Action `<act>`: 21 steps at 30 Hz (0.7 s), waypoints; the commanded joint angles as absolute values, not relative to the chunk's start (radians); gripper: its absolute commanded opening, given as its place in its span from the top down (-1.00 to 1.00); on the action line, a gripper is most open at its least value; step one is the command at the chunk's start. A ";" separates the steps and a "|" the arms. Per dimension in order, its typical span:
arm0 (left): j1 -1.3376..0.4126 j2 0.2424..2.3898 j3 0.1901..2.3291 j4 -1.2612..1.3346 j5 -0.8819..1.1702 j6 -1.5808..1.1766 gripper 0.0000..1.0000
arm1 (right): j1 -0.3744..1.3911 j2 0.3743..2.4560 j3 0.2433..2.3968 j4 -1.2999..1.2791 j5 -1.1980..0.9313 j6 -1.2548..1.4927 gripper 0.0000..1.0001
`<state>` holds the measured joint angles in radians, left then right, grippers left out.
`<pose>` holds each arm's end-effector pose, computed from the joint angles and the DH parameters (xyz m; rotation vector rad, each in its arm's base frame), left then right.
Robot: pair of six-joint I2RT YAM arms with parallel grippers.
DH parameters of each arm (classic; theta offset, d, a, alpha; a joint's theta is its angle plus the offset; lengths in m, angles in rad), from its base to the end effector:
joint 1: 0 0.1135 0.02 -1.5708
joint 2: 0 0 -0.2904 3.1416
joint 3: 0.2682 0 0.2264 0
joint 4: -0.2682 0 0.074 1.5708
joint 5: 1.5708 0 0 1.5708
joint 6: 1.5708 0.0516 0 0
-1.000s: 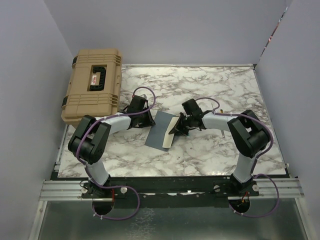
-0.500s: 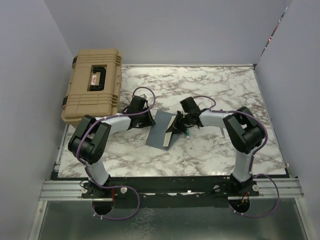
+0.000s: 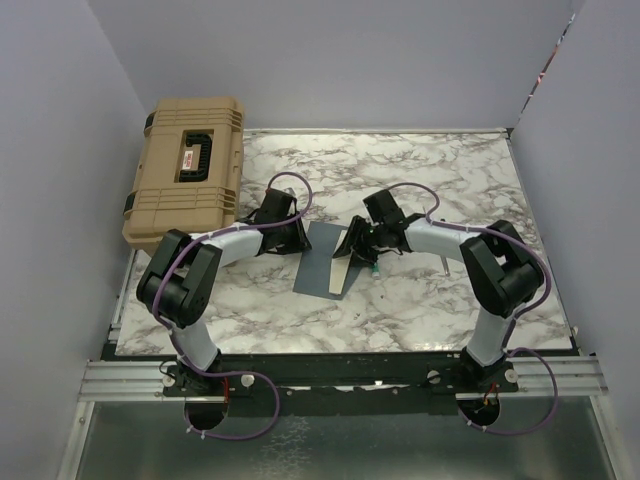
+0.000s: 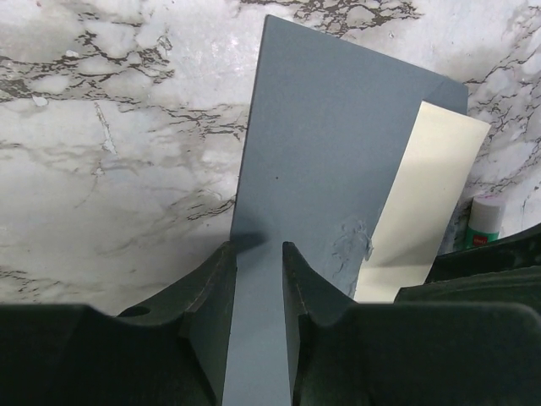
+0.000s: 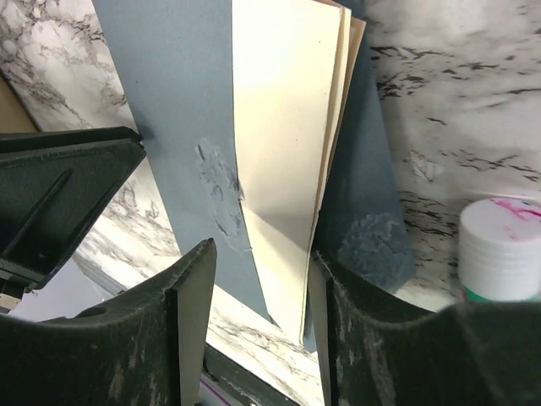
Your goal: Place the letter into the envelope and seal it
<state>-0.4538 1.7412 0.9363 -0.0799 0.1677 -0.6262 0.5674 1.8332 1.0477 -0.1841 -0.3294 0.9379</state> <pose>0.3044 -0.1581 0.1873 -0.1438 2.5563 -0.6544 0.2960 0.2084 0.1807 0.3707 2.7542 0.9248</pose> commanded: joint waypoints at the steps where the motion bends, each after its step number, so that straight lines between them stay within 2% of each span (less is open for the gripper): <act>1: -0.451 1.787 0.936 -0.139 0.160 -0.609 0.39 | 0.568 1.796 1.044 -0.256 -0.255 0.905 -0.03; 4: -0.451 1.781 0.945 -0.139 0.165 -0.607 0.39 | 0.568 1.801 1.040 -0.251 -0.252 0.906 0.09; 9: -0.451 1.783 0.950 -0.139 0.178 -0.598 0.36 | 0.568 1.824 1.037 -0.219 -0.250 0.912 0.62; 14: -0.451 1.816 0.952 -0.139 0.219 -0.574 0.32 | 0.568 1.872 1.064 -0.201 -0.271 0.911 0.96; 21: -0.451 1.822 0.957 -0.139 0.223 -0.546 0.22 | 0.566 1.919 1.126 -0.221 -0.290 0.867 0.99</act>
<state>-0.4507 1.7741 0.9737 -0.0761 0.2134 -0.5896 0.5663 1.8786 1.0801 -0.2188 -0.2787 0.9070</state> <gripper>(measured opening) 0.376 0.009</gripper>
